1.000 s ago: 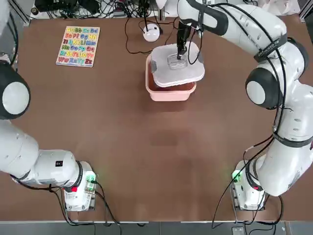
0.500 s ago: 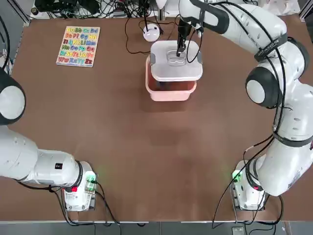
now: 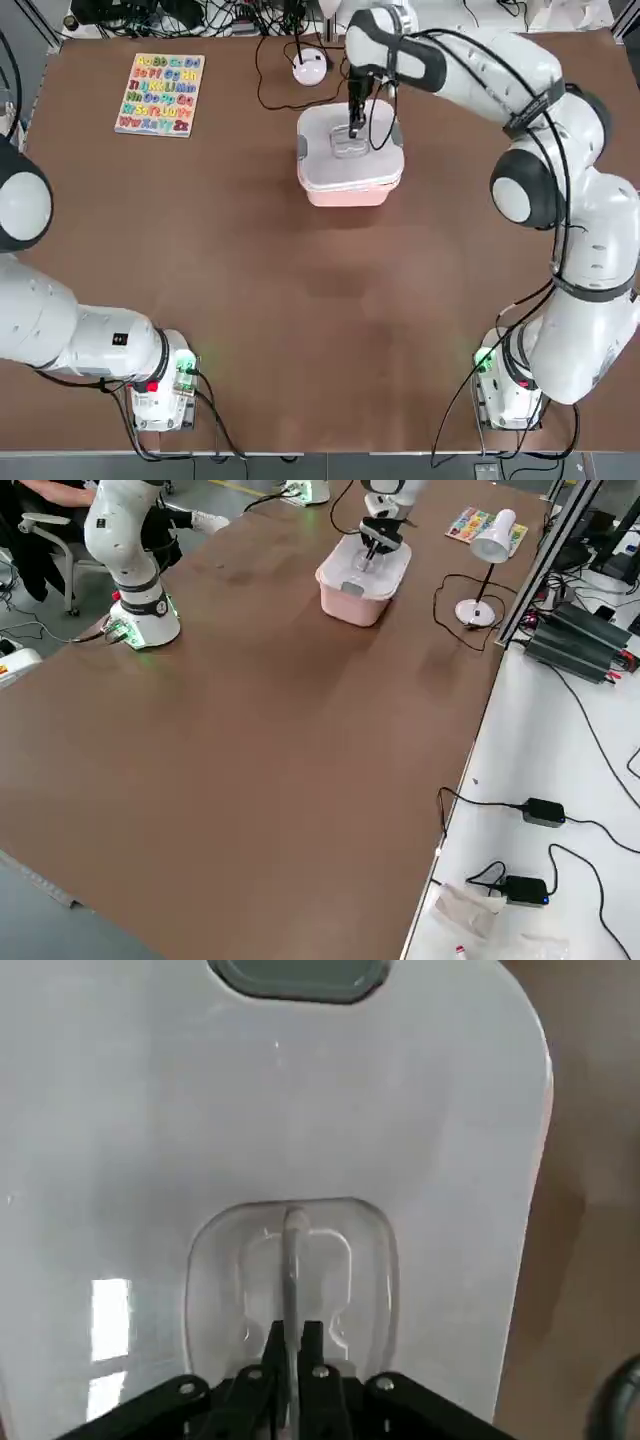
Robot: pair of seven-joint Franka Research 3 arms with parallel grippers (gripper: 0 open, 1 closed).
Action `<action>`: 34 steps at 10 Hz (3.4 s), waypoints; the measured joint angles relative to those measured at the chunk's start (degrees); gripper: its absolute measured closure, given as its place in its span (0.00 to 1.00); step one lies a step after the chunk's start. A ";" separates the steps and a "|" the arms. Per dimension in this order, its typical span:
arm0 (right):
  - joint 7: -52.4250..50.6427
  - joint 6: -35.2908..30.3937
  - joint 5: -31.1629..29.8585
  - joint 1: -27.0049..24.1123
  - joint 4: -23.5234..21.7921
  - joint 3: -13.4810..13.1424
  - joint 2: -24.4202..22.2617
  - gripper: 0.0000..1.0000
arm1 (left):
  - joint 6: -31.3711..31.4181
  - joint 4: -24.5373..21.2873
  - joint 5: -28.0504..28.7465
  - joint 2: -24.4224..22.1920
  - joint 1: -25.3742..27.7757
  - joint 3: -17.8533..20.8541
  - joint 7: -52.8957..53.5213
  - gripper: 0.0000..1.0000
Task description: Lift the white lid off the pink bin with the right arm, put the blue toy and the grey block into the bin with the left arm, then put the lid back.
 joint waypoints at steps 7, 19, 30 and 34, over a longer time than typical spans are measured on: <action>5.13 0.19 -0.26 0.71 -0.17 -0.22 0.00 0.93 | 0.00 -0.23 -0.01 1.11 -1.35 -0.93 -0.01 0.00; 4.89 3.15 -4.21 2.16 -3.50 -0.13 -0.56 0.64 | 0.00 -0.23 -0.01 1.18 -1.52 -1.53 -0.01 0.00; -2.80 -5.15 -4.64 0.86 -0.71 -0.69 -4.39 0.23 | 0.00 -0.23 -0.01 1.18 -1.19 -1.49 0.03 0.00; -13.43 -9.92 -8.54 0.09 1.33 -0.82 -5.89 0.22 | 0.00 -0.23 -0.01 1.18 -0.97 -1.49 0.06 0.00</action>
